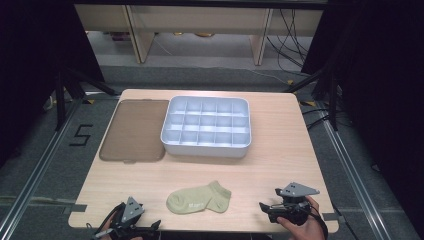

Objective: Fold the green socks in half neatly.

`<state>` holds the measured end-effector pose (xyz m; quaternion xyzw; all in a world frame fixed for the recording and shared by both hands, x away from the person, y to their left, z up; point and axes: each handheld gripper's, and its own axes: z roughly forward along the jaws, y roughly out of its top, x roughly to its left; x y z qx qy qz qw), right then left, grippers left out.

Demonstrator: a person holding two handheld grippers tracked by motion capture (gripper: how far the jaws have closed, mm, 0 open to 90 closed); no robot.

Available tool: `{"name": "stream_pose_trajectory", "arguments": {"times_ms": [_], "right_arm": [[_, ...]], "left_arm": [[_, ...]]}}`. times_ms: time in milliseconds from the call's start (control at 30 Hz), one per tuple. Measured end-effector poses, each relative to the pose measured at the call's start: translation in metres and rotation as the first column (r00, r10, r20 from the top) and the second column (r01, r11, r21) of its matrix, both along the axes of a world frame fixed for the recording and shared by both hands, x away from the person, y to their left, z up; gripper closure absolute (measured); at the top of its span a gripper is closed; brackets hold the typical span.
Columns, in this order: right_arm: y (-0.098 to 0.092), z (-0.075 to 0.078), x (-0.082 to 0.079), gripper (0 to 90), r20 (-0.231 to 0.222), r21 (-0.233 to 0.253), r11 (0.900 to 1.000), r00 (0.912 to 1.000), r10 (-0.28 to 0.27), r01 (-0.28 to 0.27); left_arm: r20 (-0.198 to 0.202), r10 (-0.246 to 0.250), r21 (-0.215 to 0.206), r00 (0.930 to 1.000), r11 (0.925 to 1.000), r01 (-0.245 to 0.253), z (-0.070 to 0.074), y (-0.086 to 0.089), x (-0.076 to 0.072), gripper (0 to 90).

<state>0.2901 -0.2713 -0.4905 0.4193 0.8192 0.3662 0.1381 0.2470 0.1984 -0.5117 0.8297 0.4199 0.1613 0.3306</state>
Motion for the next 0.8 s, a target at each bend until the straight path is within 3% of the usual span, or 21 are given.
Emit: {"name": "stream_pose_trajectory", "arguments": {"times_ms": [167, 200, 333, 367, 433, 467, 533, 667, 800], "right_arm": [[0.001, 0.001, 0.000, 27.2, -0.001, 0.003, 1.000, 0.9999, 0.013, -0.013], [0.002, 0.001, 0.002, 30.3, -0.011, 0.018, 0.999, 0.9987, 0.050, -0.050], [0.005, 0.004, 0.001, 32.3, -0.003, 0.029, 0.999, 0.9991, 0.042, -0.042], [0.006, 0.005, 0.001, 32.5, 0.012, 0.014, 0.999, 0.9993, 0.037, -0.037], [0.010, 0.006, 0.003, 32.4, 0.015, 0.016, 0.999, 0.9989, 0.043, -0.043], [0.014, 0.007, 0.002, 32.4, -0.004, 0.027, 0.999, 0.9995, 0.031, -0.031], [0.016, 0.007, 0.007, 32.4, 0.022, 0.021, 0.998, 0.9981, 0.058, -0.058], [0.024, 0.008, 0.009, 32.5, 0.023, 0.021, 0.996, 0.9960, 0.086, -0.087], [0.037, 0.007, 0.009, 35.6, -0.003, 0.036, 0.994, 0.9946, 0.103, -0.103]], "left_arm": [[0.005, 0.009, 0.002, 0.9999, 1.0000, -0.009, 0.000, 0.000, 0.000, 18.4], [0.009, -0.013, 0.015, 0.9999, 0.9998, 0.013, 0.001, 0.001, 0.000, 18.4], [0.007, -0.013, 0.016, 0.9999, 0.9998, 0.013, 0.002, 0.002, 0.000, 18.4], [-0.001, -0.001, 0.001, 1.0000, 1.0000, 0.001, 0.001, 0.001, 0.000, 18.4], [0.006, 0.013, -0.004, 0.9999, 0.9999, -0.013, 0.000, 0.000, 0.001, 18.4], [0.007, 0.012, -0.002, 0.9999, 0.9999, -0.012, 0.000, 0.000, 0.001, 18.4], [0.004, -0.003, 0.006, 1.0000, 1.0000, 0.003, 0.001, 0.000, 0.000, 18.4], [0.007, 0.005, 0.005, 1.0000, 1.0000, -0.005, 0.000, -0.001, 0.001, 18.4], [0.010, 0.010, -0.002, 0.9999, 0.9999, -0.010, -0.001, -0.002, 0.001, 18.4]]}}
